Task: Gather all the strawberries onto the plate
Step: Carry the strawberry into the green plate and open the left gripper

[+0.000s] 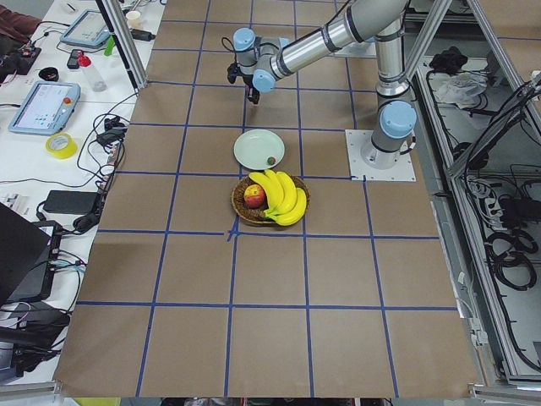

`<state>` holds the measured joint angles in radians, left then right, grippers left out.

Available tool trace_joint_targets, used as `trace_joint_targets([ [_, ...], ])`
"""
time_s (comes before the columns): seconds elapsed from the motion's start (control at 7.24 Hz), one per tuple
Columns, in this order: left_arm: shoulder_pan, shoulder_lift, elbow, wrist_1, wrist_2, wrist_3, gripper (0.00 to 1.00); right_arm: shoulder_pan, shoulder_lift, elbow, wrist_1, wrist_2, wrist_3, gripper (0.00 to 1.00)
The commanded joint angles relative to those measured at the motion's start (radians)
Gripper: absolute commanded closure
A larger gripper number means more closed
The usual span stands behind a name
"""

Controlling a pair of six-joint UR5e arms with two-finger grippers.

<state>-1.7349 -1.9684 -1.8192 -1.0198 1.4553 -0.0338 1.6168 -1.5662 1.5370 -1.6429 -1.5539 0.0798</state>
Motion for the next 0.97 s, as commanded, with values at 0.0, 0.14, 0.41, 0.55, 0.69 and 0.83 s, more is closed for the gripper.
trace_joint_targets([
  [0.0,0.159,0.031,0.104,-0.153,0.086,0.038,1.0,0.0,0.0,0.0,0.0,0.0,-0.002,0.0],
  [0.14,0.193,0.045,0.11,-0.163,0.105,0.093,1.0,0.0,0.0,0.0,0.0,0.0,-0.002,0.0],
  [0.41,0.28,0.048,0.092,-0.189,0.215,0.15,1.0,0.0,0.0,0.0,0.0,0.0,-0.002,0.0],
  [0.55,0.332,0.048,0.09,-0.218,0.22,0.161,1.0,0.0,0.0,0.0,0.0,0.0,-0.002,0.0],
  [0.69,0.357,0.048,0.093,-0.22,0.212,0.19,1.0,0.0,0.0,0.0,0.0,0.0,-0.002,0.0],
  [0.83,0.357,0.046,0.081,-0.224,0.212,0.189,0.22,0.0,0.0,0.0,0.0,0.0,-0.002,0.0],
])
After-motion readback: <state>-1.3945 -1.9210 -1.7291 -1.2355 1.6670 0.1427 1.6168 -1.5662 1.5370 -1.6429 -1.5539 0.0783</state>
